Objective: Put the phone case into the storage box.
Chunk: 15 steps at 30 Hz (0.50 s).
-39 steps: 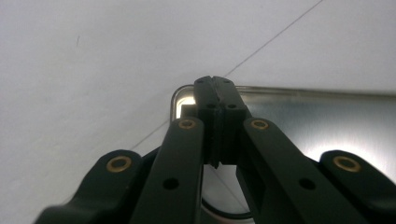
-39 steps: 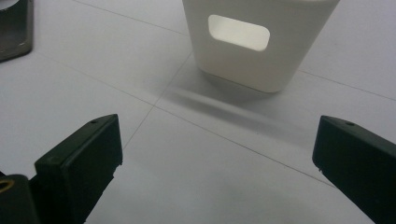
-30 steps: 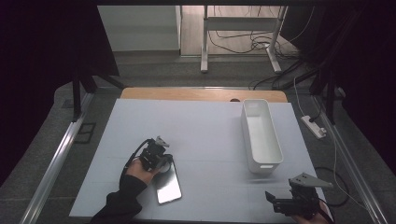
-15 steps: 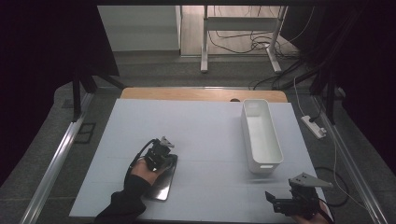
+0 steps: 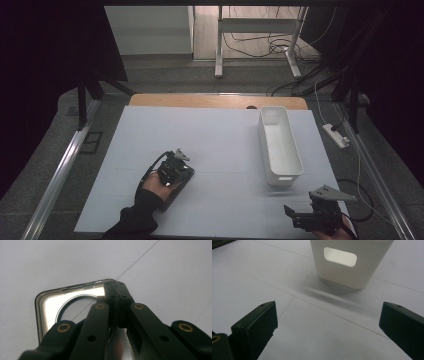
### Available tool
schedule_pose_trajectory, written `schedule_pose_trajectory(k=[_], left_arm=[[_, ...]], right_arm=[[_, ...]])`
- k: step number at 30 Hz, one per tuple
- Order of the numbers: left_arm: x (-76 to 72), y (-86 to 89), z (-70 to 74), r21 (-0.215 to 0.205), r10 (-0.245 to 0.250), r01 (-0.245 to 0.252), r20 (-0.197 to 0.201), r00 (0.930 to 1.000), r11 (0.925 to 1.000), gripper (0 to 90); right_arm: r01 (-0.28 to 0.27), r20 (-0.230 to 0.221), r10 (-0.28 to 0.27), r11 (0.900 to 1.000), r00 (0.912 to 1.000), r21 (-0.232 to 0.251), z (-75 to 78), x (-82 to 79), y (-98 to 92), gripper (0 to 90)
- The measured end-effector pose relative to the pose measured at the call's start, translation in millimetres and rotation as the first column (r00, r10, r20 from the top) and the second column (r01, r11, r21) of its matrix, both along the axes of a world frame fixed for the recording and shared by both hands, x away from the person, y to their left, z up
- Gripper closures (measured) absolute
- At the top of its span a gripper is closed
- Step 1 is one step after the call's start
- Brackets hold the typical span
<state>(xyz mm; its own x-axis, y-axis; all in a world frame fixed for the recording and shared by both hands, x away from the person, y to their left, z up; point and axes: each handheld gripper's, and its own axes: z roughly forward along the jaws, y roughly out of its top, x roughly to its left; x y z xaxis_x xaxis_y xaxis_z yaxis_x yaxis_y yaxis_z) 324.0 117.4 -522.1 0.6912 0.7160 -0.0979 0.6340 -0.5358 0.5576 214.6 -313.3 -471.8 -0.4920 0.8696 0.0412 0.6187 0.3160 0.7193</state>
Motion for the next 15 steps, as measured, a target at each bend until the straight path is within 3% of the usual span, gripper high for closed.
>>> schedule_pose_trajectory(k=[6,11,15], left_arm=[[0.0,3.7,4.2,0.007,0.014,-0.014,0.011,0.9999,0.9999,89.1],[-3.4,15.5,20.9,-0.058,0.062,-0.061,0.023,0.9978,0.9965,89.0],[-7.1,20.0,29.3,-0.078,0.074,-0.070,0.048,0.9961,0.9945,79.9]], right_arm=[[0.000,0.001,0.000,1.000,1.0000,0.000,0.0,-0.1,0.3,2.1],[0.001,0.000,-0.001,1.000,1.0000,0.001,0.1,0.0,-0.1,2.1],[0.000,0.001,0.000,1.000,1.0000,0.001,0.0,-0.1,0.2,2.1]])
